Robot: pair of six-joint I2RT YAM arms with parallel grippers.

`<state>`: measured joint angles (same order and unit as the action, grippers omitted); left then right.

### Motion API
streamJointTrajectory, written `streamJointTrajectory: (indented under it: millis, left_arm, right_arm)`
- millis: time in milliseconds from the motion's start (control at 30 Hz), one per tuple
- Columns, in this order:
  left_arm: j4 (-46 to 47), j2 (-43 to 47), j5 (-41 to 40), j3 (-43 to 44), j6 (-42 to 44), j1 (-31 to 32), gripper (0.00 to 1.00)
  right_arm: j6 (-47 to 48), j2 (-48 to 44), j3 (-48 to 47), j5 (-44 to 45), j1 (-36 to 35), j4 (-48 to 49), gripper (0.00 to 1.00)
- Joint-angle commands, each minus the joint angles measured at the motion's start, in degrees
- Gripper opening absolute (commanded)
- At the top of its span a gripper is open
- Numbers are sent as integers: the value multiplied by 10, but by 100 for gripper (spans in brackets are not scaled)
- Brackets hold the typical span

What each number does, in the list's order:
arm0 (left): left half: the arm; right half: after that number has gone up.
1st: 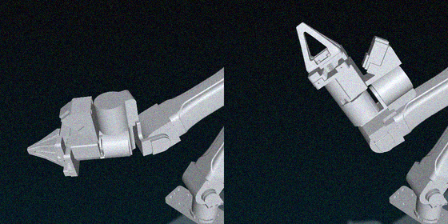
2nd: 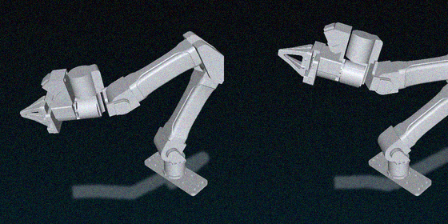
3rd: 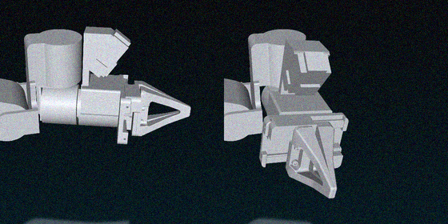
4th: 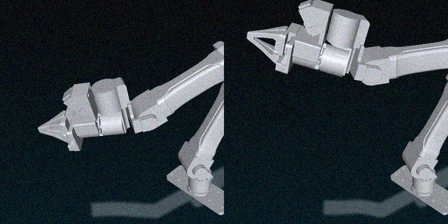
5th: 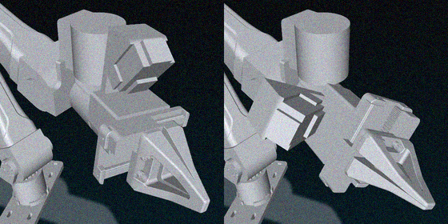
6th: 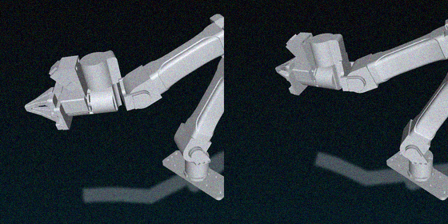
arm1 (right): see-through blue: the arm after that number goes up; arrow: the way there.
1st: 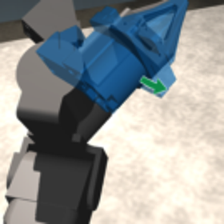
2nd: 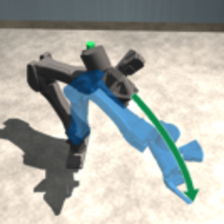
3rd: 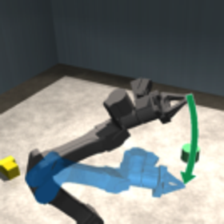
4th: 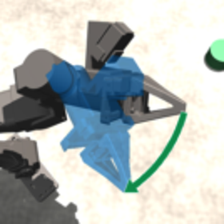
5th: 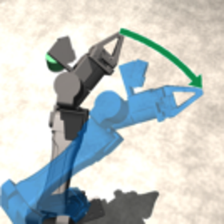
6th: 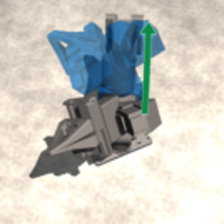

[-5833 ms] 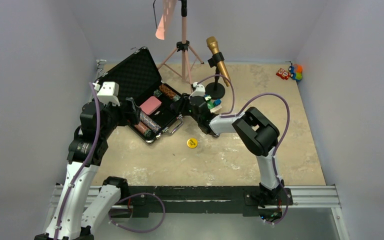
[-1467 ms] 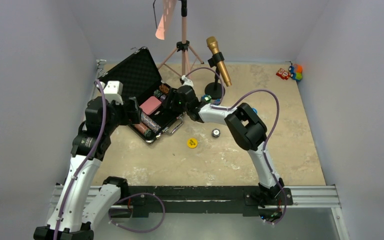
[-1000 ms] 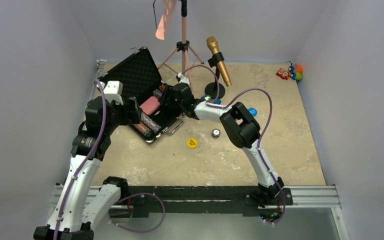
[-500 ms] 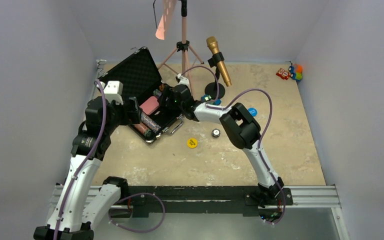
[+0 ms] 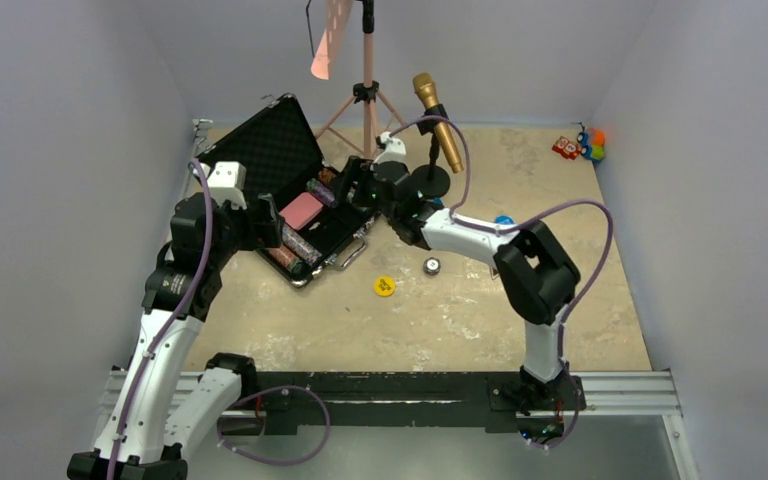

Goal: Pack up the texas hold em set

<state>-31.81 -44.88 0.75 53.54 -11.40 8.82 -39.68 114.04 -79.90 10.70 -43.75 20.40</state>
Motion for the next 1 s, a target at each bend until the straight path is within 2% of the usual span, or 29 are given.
streamJointTrajectory:
  millis: [0, 133, 233, 400, 667, 967]
  left_arm:
    - [20, 5, 6, 4, -4, 2, 100]
    - [19, 14, 4, 3, -6, 2, 100]
    - [20, 20, 2, 2, -7, 2, 99]
    - [28, 26, 26, -3, 2, 2, 99]
    - [29, 23, 33, -4, -2, 2, 99]
    - [29, 22, 37, -4, -4, 2, 99]
  right_arm:
    - [55, -115, 74, -7, 2, 19, 78]
    - [114, -203, 130, 16, 13, -65, 78]
    - [126, -259, 166, -4, 46, -151, 79]
    - [157, -341, 230, -23, 96, -241, 80]
    - [192, -347, 240, 32, 98, -367, 83]
    - [177, -312, 243, 36, 68, -415, 84]
